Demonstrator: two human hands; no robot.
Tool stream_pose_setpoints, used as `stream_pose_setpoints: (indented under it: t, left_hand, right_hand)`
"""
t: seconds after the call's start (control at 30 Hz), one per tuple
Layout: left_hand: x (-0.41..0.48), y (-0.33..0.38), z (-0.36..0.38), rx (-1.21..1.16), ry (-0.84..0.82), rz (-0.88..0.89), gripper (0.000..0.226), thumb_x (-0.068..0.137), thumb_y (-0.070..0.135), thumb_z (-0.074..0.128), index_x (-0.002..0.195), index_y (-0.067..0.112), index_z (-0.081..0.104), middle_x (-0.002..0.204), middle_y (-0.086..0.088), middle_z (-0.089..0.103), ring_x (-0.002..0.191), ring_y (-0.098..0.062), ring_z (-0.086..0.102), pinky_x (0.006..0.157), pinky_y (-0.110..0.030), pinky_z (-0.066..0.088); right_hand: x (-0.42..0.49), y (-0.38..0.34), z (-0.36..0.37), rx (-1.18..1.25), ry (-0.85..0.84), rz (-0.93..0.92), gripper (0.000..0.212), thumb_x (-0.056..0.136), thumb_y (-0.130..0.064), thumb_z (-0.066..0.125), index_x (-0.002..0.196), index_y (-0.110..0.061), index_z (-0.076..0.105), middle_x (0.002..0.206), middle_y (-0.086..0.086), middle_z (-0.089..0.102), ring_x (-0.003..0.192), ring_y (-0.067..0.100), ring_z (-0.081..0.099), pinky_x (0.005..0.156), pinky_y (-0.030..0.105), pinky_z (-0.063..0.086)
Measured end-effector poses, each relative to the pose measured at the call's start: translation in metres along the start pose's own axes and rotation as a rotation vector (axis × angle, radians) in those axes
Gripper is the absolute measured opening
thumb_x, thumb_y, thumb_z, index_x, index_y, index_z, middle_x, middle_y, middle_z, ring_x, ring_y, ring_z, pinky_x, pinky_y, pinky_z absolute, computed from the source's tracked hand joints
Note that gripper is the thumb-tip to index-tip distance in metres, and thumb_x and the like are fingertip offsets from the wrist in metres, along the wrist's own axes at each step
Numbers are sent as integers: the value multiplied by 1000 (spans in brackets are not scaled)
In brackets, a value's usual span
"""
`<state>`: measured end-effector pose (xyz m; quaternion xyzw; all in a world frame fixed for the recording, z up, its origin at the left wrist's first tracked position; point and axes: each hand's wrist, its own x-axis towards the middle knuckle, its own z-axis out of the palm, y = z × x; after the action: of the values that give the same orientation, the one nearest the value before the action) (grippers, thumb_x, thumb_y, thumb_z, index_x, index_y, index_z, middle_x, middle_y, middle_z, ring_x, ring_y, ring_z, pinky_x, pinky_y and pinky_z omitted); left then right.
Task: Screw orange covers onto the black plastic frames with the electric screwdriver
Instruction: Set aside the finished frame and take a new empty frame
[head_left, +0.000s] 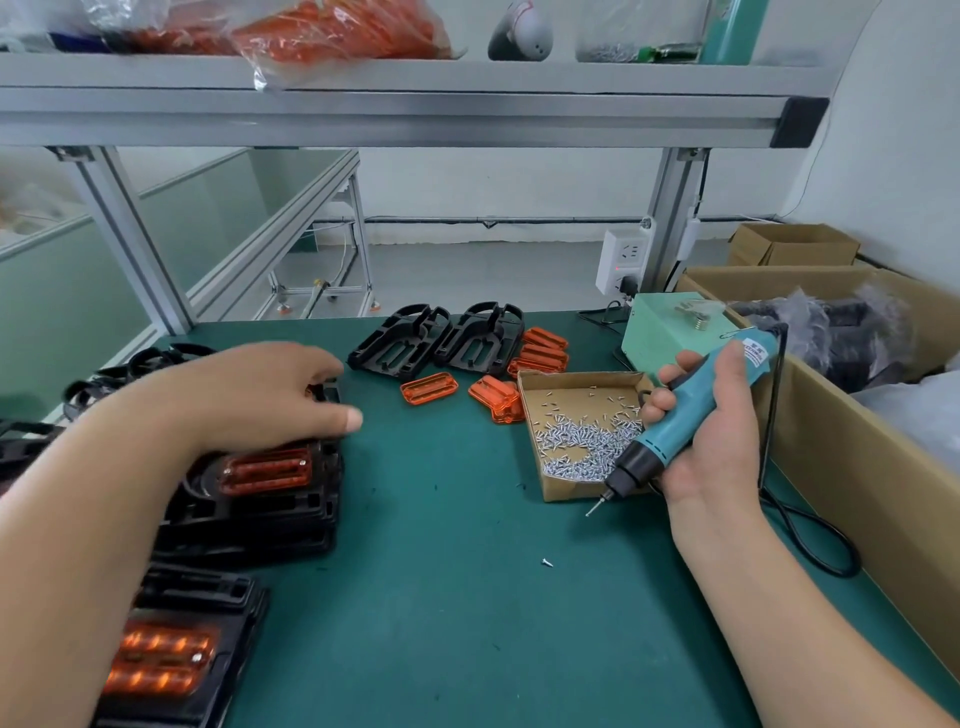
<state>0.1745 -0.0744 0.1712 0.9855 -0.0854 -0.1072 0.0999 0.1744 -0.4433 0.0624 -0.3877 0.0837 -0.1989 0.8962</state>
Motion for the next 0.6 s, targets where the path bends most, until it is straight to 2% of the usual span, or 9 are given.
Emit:
stream_pose_setpoints:
  t: [0.07, 0.1, 0.13, 0.2, 0.3, 0.37, 0.43, 0.53, 0.6]
  left_hand:
    - [28, 15, -2, 19, 57, -9, 57, 99, 56, 60, 142, 19, 60, 146, -3, 62, 126, -22, 62, 110, -39, 46]
    - [44, 21, -2, 33, 72, -22, 46, 101, 50, 59, 127, 13, 67, 136, -9, 67, 121, -27, 64, 106, -41, 49]
    - [61, 25, 0, 43, 83, -34, 41, 102, 45, 58, 116, 7, 69, 128, -15, 70, 115, -31, 66, 100, -42, 51]
    - [93, 32, 5, 64, 88, -53, 42, 101, 38, 60, 106, -2, 70, 112, -20, 72, 97, -33, 68, 85, -39, 52]
    - [134, 38, 13, 65, 112, -87, 41, 100, 42, 62, 89, 3, 63, 91, -13, 66, 77, -25, 59, 67, -34, 43]
    - [155, 38, 17, 59, 104, -127, 46, 100, 50, 62, 100, 4, 64, 100, -12, 66, 83, -25, 58, 71, -34, 43]
    - [174, 35, 22, 47, 91, -164, 58, 99, 55, 61, 121, 1, 63, 122, -18, 65, 98, -30, 56, 80, -34, 42]
    - [194, 27, 28, 42, 92, -218, 73, 101, 58, 57, 144, 0, 51, 153, -22, 50, 138, -39, 47, 102, -41, 42]
    - [206, 20, 32, 10, 77, -249, 77, 103, 59, 54, 151, -1, 44, 160, -22, 43, 146, -41, 39, 114, -44, 37]
  right_hand:
    - [0, 0, 0, -2, -1, 3, 42, 101, -57, 63, 105, -15, 65, 83, 3, 65, 58, 12, 54, 54, 24, 51]
    - [0, 0, 0, -3, -1, 4, 43, 101, -57, 63, 105, -15, 64, 82, 3, 65, 58, 13, 54, 53, 24, 51]
    - [0, 0, 0, -4, 0, 4, 43, 101, -57, 62, 105, -15, 64, 82, 3, 65, 58, 13, 54, 53, 24, 50]
    - [0, 0, 0, -7, 5, 3, 42, 102, -57, 62, 106, -15, 64, 82, 3, 66, 57, 13, 54, 53, 24, 50]
    - [1, 1, -1, -2, 10, 7, 41, 102, -56, 61, 105, -15, 64, 83, 3, 66, 57, 12, 54, 53, 24, 50]
    - [1, 1, 0, -6, 6, 11, 41, 103, -56, 61, 105, -15, 64, 83, 4, 66, 57, 13, 55, 52, 24, 50]
    - [2, 2, 0, -12, 8, 15, 41, 103, -56, 60, 106, -15, 64, 82, 4, 66, 56, 12, 55, 51, 24, 50]
    - [3, 3, -2, -4, -2, 14, 41, 102, -55, 61, 105, -15, 64, 82, 4, 66, 56, 12, 55, 50, 24, 50]
    - [3, 4, -2, -10, -5, 11, 42, 102, -56, 61, 106, -14, 64, 82, 5, 66, 56, 13, 55, 50, 24, 50]
